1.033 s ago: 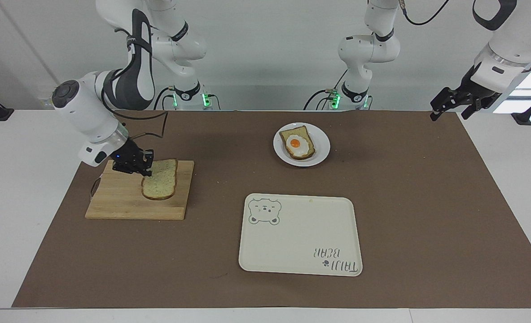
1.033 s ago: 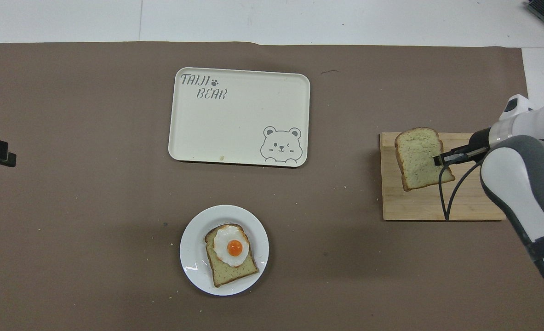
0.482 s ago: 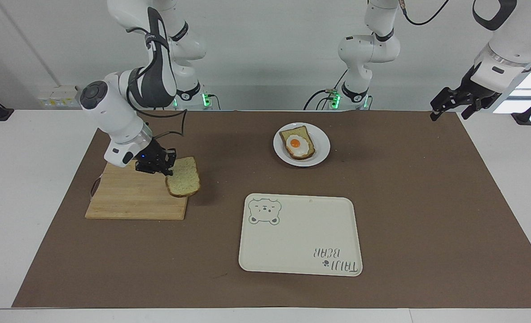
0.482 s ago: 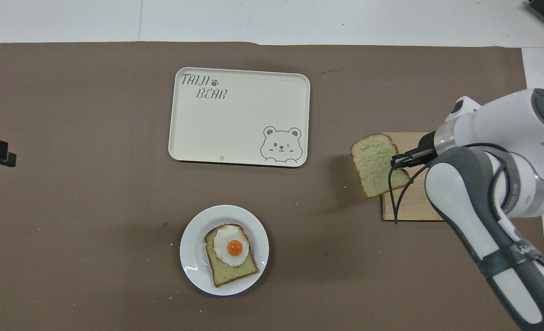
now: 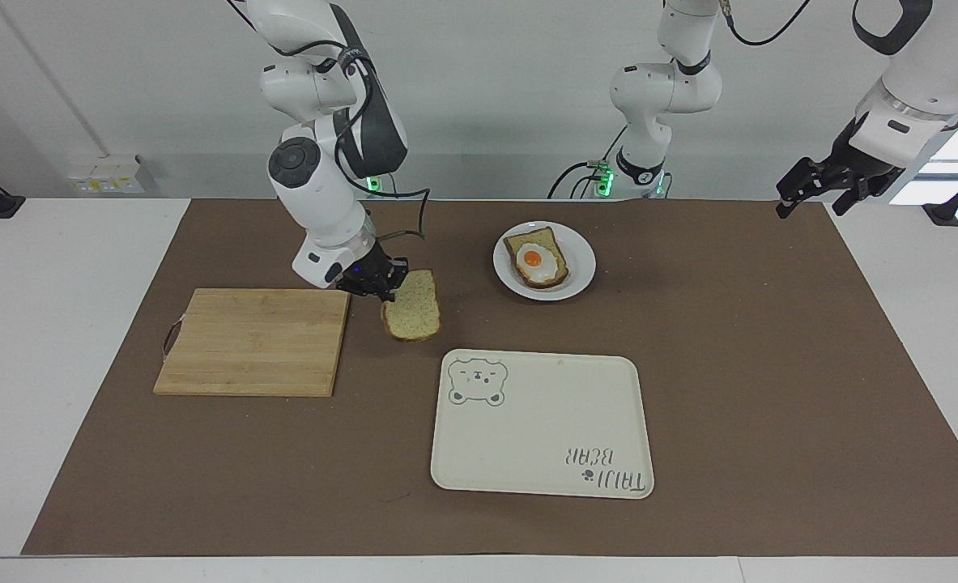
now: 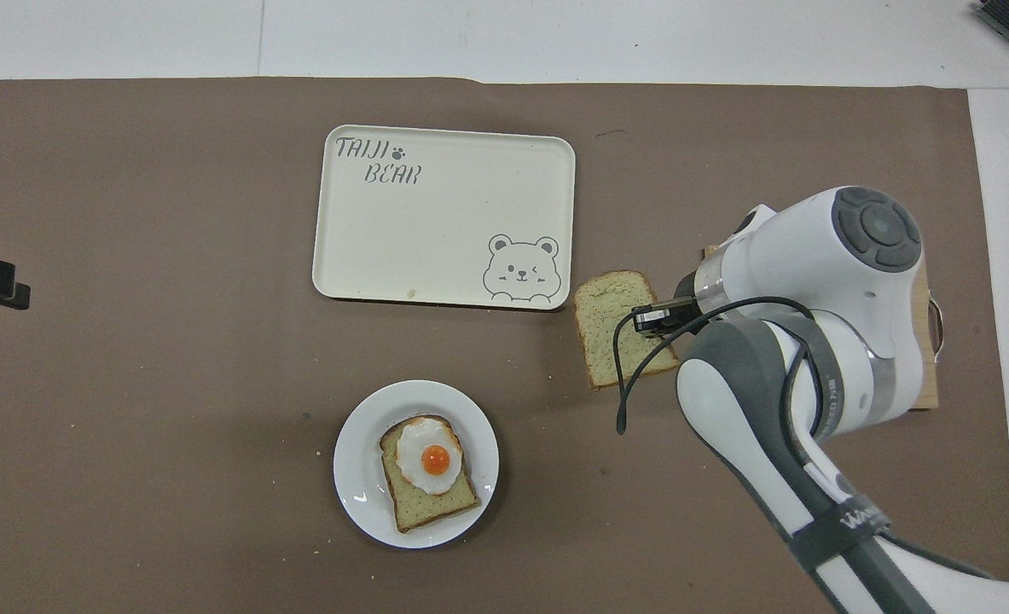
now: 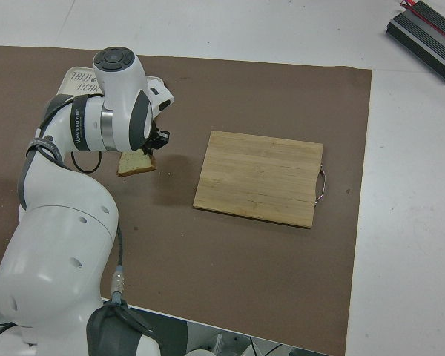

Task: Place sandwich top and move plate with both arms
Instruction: 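Lift the bread slice and carry it toward the white plate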

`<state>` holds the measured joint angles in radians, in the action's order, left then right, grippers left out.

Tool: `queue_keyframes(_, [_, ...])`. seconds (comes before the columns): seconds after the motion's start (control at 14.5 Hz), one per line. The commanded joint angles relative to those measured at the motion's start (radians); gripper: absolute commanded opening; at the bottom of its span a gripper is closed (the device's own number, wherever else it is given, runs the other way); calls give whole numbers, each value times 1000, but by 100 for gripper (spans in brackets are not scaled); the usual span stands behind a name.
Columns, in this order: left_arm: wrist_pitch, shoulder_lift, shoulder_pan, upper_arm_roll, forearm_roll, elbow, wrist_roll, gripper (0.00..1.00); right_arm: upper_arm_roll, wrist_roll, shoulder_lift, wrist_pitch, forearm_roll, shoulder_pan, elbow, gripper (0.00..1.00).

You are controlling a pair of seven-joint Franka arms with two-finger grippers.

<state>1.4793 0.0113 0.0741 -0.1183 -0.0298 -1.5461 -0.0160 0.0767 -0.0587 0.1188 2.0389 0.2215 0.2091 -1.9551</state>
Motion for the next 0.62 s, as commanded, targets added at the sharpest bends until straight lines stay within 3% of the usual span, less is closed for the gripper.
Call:
queue_keyframes(0.0, [-17, 10, 3, -1, 7, 1, 8, 100, 3, -36, -16, 3, 56, 48, -7, 0])
queue_keyframes(0.55, [-17, 10, 3, -1, 7, 1, 8, 100, 5, -184, -38, 6, 143, 205, -8, 0])
